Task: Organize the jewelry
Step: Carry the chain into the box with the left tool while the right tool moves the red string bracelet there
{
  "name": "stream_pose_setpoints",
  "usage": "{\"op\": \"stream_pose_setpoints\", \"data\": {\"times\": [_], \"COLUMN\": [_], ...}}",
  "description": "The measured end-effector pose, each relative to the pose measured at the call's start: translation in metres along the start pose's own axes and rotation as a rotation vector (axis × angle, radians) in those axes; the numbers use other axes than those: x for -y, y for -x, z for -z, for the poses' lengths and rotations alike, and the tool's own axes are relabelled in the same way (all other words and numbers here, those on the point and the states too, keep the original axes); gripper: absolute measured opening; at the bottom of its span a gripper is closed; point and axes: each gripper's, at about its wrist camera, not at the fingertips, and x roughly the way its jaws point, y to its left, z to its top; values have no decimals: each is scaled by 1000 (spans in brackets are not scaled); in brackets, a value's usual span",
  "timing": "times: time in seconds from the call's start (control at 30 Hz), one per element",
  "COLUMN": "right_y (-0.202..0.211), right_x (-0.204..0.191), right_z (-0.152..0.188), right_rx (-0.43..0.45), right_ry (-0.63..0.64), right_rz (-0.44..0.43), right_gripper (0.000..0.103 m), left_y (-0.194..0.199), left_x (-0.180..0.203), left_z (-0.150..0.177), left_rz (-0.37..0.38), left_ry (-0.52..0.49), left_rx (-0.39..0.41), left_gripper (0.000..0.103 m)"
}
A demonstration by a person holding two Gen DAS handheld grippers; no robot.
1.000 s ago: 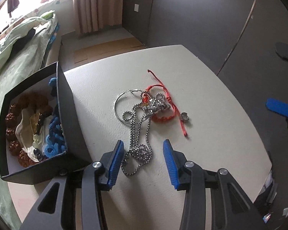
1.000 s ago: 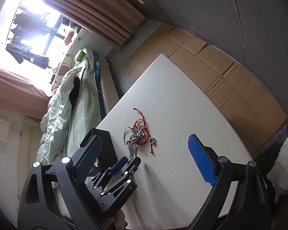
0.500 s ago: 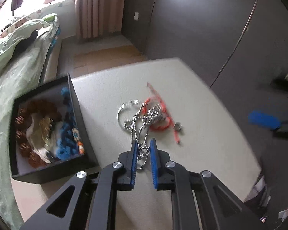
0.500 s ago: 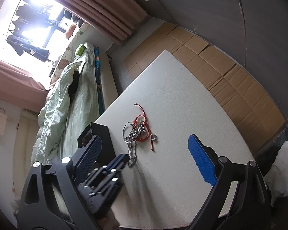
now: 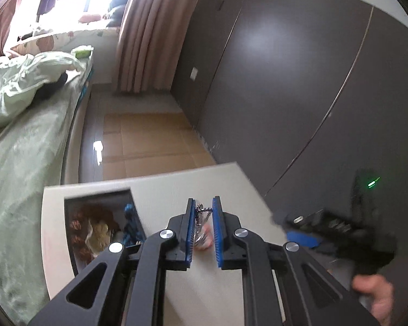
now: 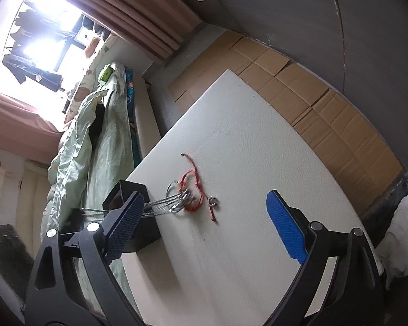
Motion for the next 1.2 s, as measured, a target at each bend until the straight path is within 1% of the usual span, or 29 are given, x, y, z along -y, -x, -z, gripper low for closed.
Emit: {"op": "stream_pose_setpoints", "data": {"times": [0.13,0.27,0.47,0.53,0.57,0.6,0.63,0.67,0.7,0.73,0.8,0.9,1.0,1.07,1.1,1.13,1.2], "right_y": [-14,-28,-39,-45,-49,-54,-59,-64,-70,-75,-86,-101,-113,-122,-123,-125,-127], "right_x": [-6,-19,-34,-37,-38,-39,-41,-42,-44,-47,-53,-63,-74,-77,-80,-83,-85], "right_z": [-4,-2,0,0,0,1,1,2,3,5,8,15,23,27,28,30,33], "right_rx": [-13,-46,-69,-84,-94,-109,-120,-130,-141,-149,-167,-191,-195,-208,-193,-184,-166], "right_ry": [24,70,117,129,133,138,143,151,164,176,212,269,340,372,401,426,463], "right_rz": [22,23,14,17,21,23,27,34,46,58,89,135,200,223,246,279,327], "right_gripper": [91,91,91,85,77,72,70,65,60,59,48,41,38,35,33,30,18], "left_y": [13,28,50,55,58,61,63,65,68,70,72,72,70,68,66,63,59], "left_x": [15,28,24,20,20,18,17,15,12,8,-1,-18,-35,-45,-51,-55,-64], "left_z": [-20,-35,-57,-64,-64,-66,-66,-67,-68,-69,-68,-64,-57,-52,-48,-46,-39], "left_rz": [-5,-13,-53,-71,-76,-85,-92,-98,-106,-113,-122,-130,-132,-127,-124,-120,-115], "left_ry": [-48,-87,-103,-103,-103,-104,-104,-103,-99,-96,-83,-48,-6,19,33,43,60], "left_rx": [37,71,116,123,125,129,133,135,139,140,140,134,128,121,116,112,106], "left_gripper": [10,10,10,10,10,10,10,10,10,10,10,10,10,10,10,10,10]}}
